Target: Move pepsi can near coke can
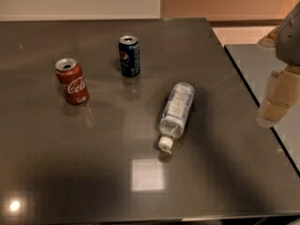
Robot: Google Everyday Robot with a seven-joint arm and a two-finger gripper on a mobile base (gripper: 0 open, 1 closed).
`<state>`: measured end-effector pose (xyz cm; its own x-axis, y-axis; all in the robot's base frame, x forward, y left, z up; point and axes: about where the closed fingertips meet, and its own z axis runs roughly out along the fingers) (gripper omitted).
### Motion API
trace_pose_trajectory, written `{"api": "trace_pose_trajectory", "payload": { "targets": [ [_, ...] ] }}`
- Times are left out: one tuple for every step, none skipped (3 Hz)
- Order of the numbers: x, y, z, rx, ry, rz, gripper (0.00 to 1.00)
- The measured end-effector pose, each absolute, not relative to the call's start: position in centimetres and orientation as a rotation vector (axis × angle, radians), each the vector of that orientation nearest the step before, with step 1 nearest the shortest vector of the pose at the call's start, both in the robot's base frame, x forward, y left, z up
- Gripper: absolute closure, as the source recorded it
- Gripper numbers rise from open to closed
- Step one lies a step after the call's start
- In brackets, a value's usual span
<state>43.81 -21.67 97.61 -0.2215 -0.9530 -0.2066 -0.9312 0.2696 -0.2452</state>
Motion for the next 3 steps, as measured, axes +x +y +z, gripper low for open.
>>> {"api": "trace_pose_trajectory", "payload": {
  "targets": [
    [43.8, -21.7, 97.6, -1.725, 2.232, -0.098, 0.0],
    [45.9, -21.2, 97.6, -1.71, 2.221, -0.088, 0.0],
    [48.6, -20.6, 97.2, -1.689, 2.215, -0.071, 0.0]
  ]
}}
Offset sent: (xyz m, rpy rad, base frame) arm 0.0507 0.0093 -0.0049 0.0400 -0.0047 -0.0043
